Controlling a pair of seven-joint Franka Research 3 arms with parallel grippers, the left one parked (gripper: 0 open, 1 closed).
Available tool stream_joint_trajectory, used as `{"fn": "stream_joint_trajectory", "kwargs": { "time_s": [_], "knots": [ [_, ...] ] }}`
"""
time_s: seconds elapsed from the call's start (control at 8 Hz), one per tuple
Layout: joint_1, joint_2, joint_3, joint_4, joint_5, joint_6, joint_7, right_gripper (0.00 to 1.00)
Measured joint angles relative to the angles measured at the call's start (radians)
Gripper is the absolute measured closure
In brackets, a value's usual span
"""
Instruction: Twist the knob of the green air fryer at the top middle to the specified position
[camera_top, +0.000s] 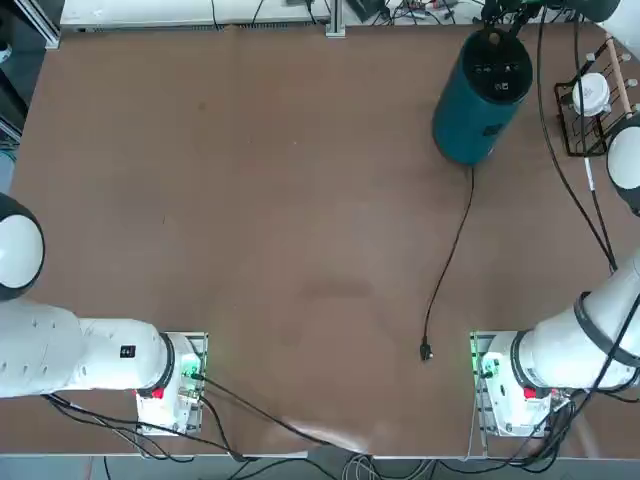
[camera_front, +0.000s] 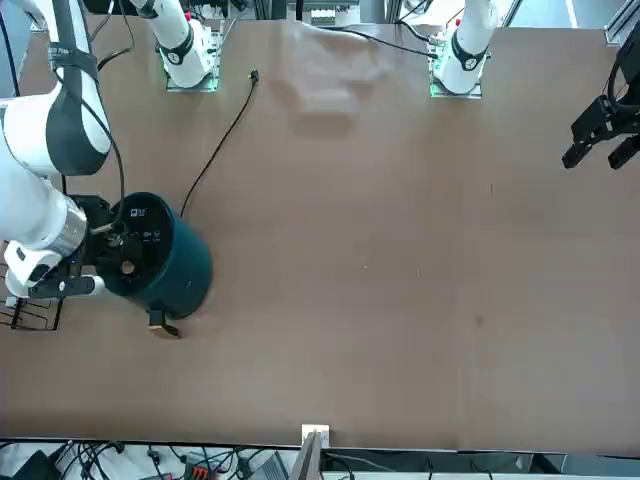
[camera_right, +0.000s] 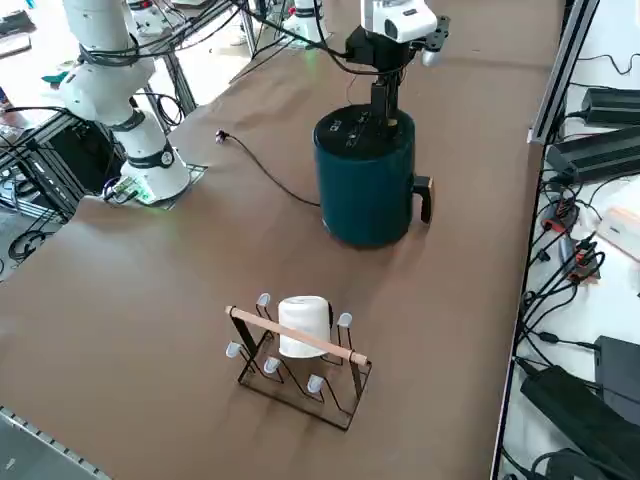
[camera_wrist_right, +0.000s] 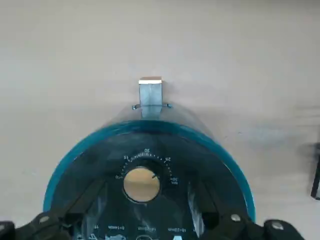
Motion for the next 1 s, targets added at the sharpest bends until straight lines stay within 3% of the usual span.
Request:
{"fn": "stream_joint_trajectory", "kwargs": {
  "time_s": [1.0],
  "knots": [
    [0.016, 0.009, 0.001, 0.000, 0.000, 0.003, 0.267, 0.00]
  ]
}}
